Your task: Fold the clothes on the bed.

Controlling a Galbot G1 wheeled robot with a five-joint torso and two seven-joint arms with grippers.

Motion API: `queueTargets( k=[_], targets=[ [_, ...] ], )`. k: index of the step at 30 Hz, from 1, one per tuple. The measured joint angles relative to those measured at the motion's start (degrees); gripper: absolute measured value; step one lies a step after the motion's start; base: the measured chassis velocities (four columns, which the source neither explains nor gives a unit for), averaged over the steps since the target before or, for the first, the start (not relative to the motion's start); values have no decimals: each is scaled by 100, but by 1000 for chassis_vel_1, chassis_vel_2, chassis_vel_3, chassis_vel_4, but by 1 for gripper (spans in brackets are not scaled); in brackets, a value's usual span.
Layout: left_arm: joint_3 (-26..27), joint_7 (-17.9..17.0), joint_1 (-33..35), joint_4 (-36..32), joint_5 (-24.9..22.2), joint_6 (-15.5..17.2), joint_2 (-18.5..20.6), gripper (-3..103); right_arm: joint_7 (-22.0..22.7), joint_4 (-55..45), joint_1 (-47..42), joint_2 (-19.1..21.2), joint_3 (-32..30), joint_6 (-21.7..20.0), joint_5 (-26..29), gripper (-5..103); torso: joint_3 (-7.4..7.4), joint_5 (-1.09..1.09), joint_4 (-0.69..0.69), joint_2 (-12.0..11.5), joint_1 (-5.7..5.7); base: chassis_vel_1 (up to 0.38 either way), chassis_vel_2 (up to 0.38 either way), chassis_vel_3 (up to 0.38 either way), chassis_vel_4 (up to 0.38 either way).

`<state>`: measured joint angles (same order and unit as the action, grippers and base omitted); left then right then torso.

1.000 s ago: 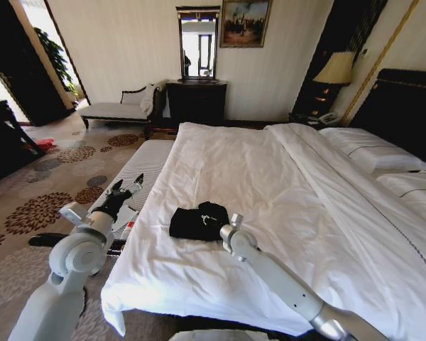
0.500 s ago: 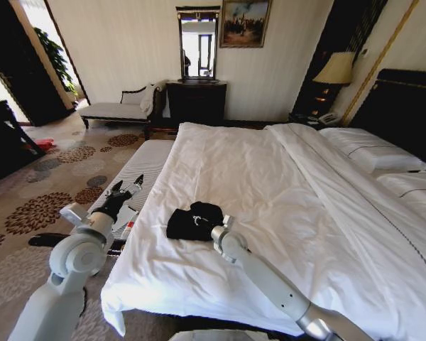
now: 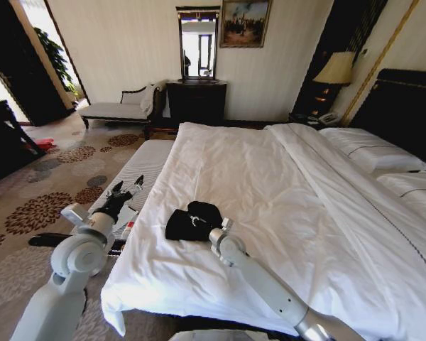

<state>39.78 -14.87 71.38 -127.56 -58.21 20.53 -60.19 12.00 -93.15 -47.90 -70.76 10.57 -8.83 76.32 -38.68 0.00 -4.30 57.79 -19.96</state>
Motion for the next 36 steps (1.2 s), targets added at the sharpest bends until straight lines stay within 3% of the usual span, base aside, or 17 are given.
queueTargets(
  k=[10,29,36],
  targets=[
    [-27,2,-2,5,46,-2,-63,100,19,-453,-227,392,-26,40,8,4,0,0,-3,0,0,0,0,0,0],
    [14,3,105,-80,72,-2,-85,100,22,-31,-60,-125,156,100,-262,1,0,-1,-1,0,0,0,0,0,0],
    [-9,6,107,-51,91,0,-101,100,-406,-149,-137,-54,161,302,-456,22,0,-1,-2,1,0,0,0,0,0]
  ],
)
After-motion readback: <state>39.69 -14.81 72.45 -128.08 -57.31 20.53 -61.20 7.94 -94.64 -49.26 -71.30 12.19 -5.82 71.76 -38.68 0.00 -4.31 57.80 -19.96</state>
